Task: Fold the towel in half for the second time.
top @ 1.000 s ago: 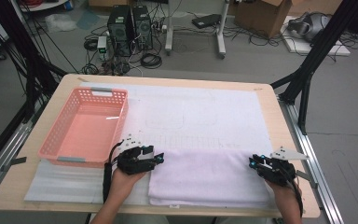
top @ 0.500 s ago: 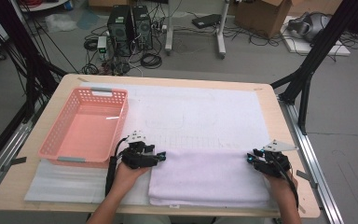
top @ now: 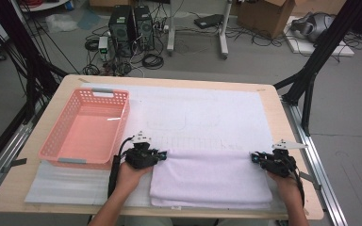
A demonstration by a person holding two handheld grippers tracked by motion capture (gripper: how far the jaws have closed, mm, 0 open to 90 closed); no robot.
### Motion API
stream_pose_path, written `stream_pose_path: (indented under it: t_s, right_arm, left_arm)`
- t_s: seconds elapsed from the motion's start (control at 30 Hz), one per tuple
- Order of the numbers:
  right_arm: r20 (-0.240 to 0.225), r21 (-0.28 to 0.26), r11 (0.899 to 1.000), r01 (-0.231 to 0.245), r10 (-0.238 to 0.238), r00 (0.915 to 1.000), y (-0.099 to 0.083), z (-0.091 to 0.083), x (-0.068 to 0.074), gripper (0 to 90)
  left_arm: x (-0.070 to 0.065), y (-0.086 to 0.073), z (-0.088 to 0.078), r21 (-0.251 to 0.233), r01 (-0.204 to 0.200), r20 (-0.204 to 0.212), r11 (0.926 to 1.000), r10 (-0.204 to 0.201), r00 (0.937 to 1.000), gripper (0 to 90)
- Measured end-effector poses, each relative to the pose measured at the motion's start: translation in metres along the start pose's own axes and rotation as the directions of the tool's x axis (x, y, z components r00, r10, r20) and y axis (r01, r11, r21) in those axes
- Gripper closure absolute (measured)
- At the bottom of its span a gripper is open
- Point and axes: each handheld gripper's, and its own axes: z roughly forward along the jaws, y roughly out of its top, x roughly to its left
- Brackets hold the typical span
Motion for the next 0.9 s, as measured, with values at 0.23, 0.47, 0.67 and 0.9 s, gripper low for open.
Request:
stream_pose_path:
  t_s: [0.23, 0.47, 0.67, 0.9]
  right_arm:
    - [0.080, -0.108, 0.994, -0.010, 0.018, 0.9967, 0.017, -0.004, -0.004, 79.4]
    - [0.139, -0.124, 0.992, 0.007, 0.011, 0.9902, 0.039, 0.009, -0.015, 79.4]
    - [0.150, -0.139, 0.990, -0.033, 0.054, 0.9873, 0.047, 0.022, -0.024, 79.4]
    - [0.194, -0.117, 0.990, -0.073, 0.095, 0.9765, 0.047, 0.032, -0.024, 55.4]
  left_arm:
    - [0.007, 0.022, 0.008, -0.090, 0.006, -0.059, 0.9959, -0.012, 0.9982, 77.6]
    - [0.024, 0.046, 0.022, -0.106, 0.017, -0.078, 0.9942, -0.025, 0.9966, 77.4]
    - [0.035, 0.045, 0.036, -0.127, 0.051, -0.105, 0.9905, -0.065, 0.9923, 77.0]
    - [0.032, 0.044, 0.028, -0.117, 0.061, -0.132, 0.9913, -0.076, 0.9883, 51.0]
